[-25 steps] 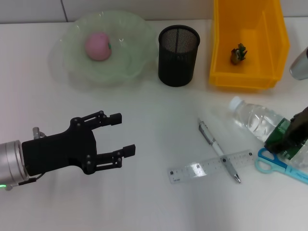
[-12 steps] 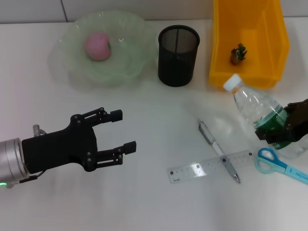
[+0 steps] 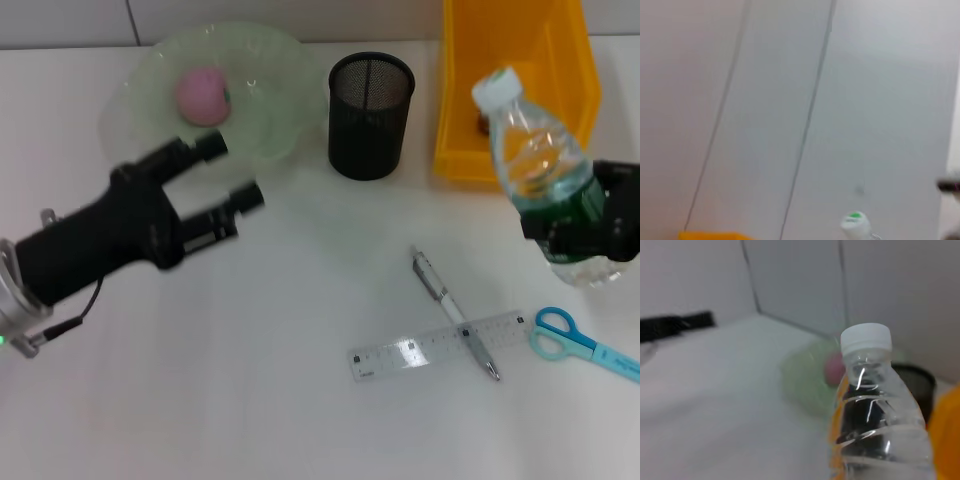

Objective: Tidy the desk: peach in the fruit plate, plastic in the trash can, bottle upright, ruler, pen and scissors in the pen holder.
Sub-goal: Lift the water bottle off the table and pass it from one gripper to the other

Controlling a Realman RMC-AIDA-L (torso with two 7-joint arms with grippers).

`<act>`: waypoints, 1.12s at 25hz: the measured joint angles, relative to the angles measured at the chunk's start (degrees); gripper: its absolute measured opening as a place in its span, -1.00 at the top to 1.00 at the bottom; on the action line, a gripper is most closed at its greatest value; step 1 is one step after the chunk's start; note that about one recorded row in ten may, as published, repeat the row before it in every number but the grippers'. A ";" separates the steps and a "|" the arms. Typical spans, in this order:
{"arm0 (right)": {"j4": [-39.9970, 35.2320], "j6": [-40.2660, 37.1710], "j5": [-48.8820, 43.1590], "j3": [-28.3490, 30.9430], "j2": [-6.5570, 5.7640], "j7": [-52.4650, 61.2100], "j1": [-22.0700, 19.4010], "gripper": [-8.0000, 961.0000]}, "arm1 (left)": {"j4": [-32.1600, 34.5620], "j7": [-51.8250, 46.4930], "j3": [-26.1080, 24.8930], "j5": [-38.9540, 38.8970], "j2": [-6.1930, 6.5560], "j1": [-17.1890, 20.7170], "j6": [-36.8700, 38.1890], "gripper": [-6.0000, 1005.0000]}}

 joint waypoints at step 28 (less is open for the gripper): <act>23.72 -11.25 13.23 -2.39 0.30 -15.83 13.17 -0.60 | -7.96 -9.12 3.18 -2.87 -0.41 -10.24 3.30 -0.62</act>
